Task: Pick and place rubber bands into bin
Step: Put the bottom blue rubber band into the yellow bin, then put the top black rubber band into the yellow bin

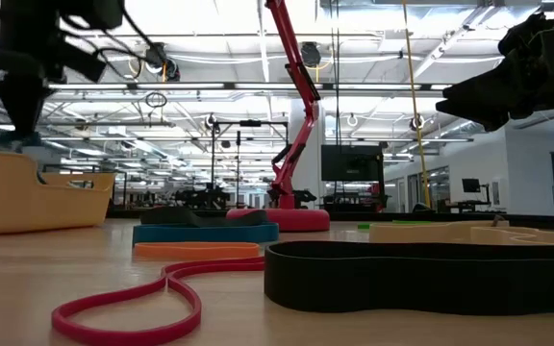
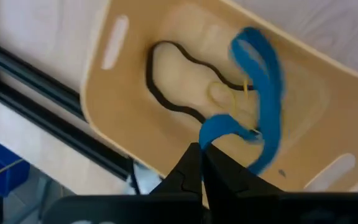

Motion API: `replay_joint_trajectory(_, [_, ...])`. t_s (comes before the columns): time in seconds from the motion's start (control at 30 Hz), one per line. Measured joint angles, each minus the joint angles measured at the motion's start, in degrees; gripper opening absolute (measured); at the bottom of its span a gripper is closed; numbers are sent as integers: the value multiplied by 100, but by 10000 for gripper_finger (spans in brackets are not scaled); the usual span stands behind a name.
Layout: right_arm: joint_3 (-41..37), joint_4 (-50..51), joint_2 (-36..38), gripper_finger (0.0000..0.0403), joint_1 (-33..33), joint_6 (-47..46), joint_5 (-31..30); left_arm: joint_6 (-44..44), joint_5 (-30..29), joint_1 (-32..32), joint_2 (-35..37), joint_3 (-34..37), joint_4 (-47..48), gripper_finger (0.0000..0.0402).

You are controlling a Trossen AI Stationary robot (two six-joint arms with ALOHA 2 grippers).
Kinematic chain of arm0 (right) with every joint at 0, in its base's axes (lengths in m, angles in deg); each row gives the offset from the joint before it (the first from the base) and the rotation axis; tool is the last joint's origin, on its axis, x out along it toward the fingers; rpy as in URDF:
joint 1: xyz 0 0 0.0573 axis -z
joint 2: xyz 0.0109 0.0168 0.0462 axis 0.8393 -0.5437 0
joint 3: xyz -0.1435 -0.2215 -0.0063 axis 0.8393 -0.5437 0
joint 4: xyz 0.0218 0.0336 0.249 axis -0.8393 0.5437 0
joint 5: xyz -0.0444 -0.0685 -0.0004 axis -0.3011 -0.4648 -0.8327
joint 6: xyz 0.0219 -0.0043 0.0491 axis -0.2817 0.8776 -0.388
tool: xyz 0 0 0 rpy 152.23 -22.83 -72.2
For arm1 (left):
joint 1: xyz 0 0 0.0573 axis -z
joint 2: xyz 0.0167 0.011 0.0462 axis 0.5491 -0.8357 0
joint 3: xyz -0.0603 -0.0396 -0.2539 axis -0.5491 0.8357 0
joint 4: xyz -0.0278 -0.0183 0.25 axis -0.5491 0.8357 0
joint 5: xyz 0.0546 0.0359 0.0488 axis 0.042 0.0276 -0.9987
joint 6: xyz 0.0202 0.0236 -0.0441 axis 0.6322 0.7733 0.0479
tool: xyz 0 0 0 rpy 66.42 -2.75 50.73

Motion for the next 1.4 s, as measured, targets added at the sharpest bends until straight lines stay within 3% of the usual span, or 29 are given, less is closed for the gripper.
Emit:
replay_joint_trajectory(0.17, [0, 0, 0, 210, 0, 0, 0, -3, 111, -36, -2, 413, -521, 21])
replay_joint_trajectory(0.3, [0, -2, 0, 210, 0, -1, 0, -6, 89, -34, 0, 529, -654, 11])
replay_joint_trajectory(0.47, [0, -2, 0, 210, 0, -2, 0, -15, -466, -34, 0, 575, -726, 8])
replay_joint_trajectory(0.67, [0, -2, 0, 210, 0, -1, 0, -15, -817, -34, 0, 575, -853, 56])
replay_joint_trajectory(1.1, [0, -2, 0, 210, 0, 0, 0, -17, -809, -34, 0, 575, -1145, 131])
replay_joint_trajectory(1.4, [0, -2, 0, 210, 0, 0, -2, -390, -544, -34, 1, 256, -1539, 154])
